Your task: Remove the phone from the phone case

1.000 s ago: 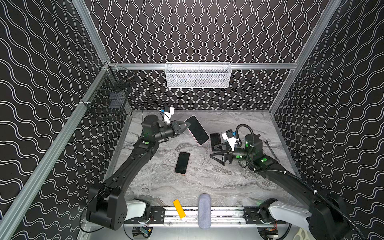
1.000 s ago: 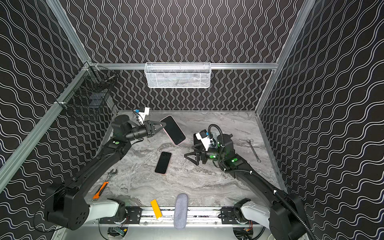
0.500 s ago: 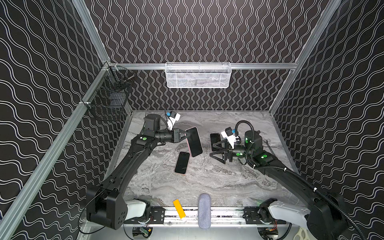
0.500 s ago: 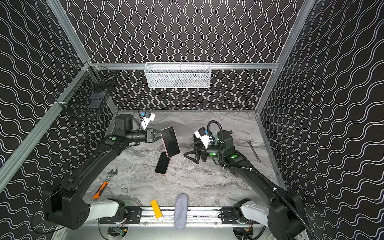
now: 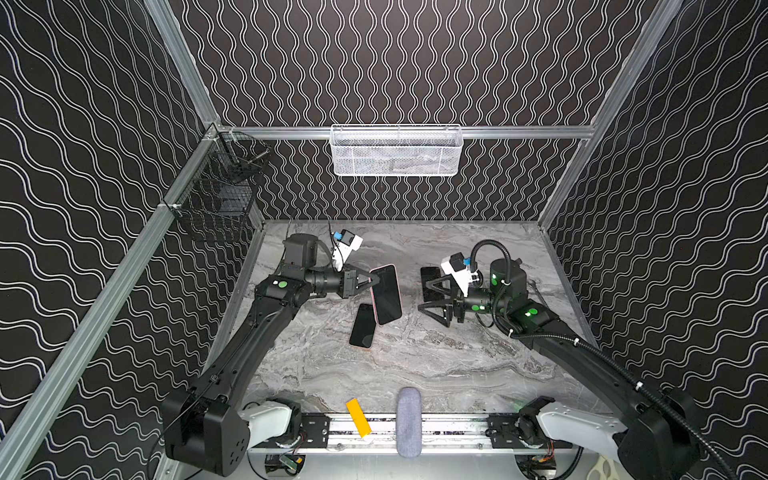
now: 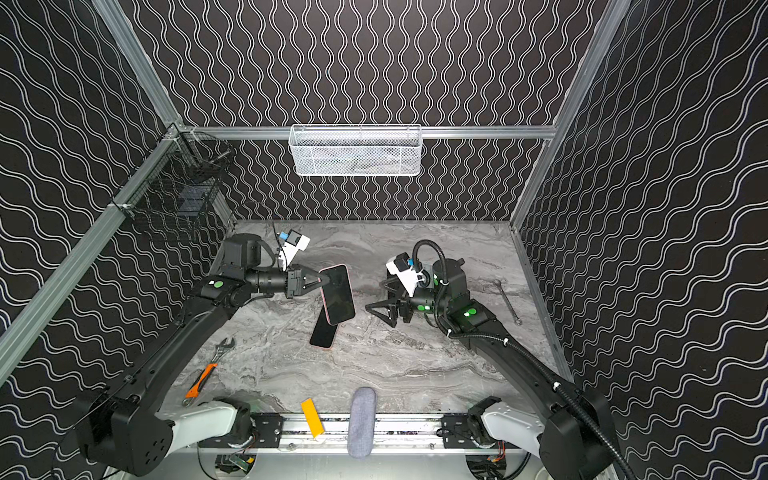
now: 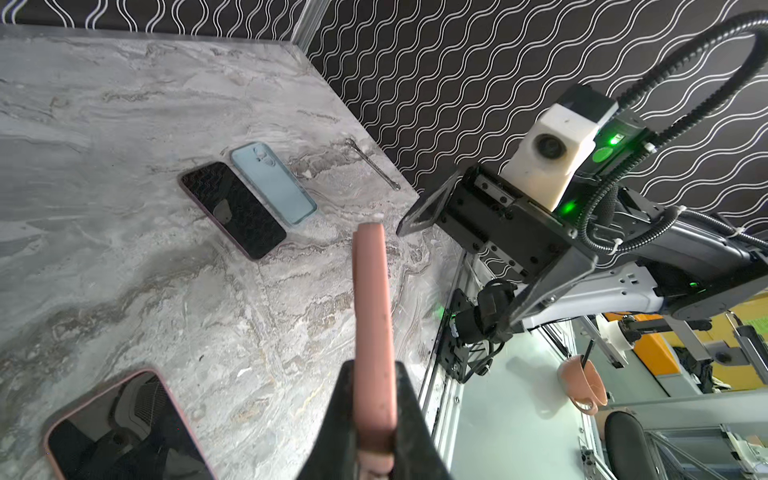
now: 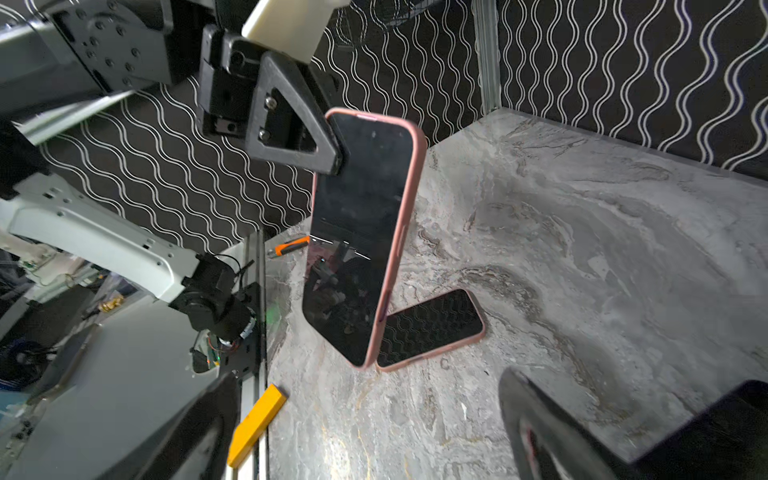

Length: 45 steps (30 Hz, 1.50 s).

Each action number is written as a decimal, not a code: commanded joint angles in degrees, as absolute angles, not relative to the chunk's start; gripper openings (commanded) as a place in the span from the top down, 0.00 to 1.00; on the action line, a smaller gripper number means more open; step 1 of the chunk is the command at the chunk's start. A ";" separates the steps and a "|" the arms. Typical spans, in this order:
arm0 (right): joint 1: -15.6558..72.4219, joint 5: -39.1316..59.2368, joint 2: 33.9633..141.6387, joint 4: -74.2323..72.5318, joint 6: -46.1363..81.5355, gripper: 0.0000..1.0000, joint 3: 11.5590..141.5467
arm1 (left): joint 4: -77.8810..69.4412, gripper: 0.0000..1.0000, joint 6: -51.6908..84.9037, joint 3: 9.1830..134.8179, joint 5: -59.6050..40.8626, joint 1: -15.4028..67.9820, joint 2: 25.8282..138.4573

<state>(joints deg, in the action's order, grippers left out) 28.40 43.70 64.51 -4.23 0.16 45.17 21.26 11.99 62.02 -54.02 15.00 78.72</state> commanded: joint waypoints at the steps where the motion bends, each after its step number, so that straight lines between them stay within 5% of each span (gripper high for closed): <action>1: 28.56 39.89 62.44 -8.69 -3.05 0.01 42.68 | 20.02 1.00 9.50 61.49 -54.45 15.05 77.67; 32: 28.56 48.17 68.25 12.40 -14.30 0.02 51.92 | 18.28 1.00 6.31 60.69 -59.95 15.72 74.73; 45: 30.18 47.55 69.49 23.68 -19.24 0.22 54.53 | 18.59 1.00 5.06 65.79 -64.36 19.72 77.54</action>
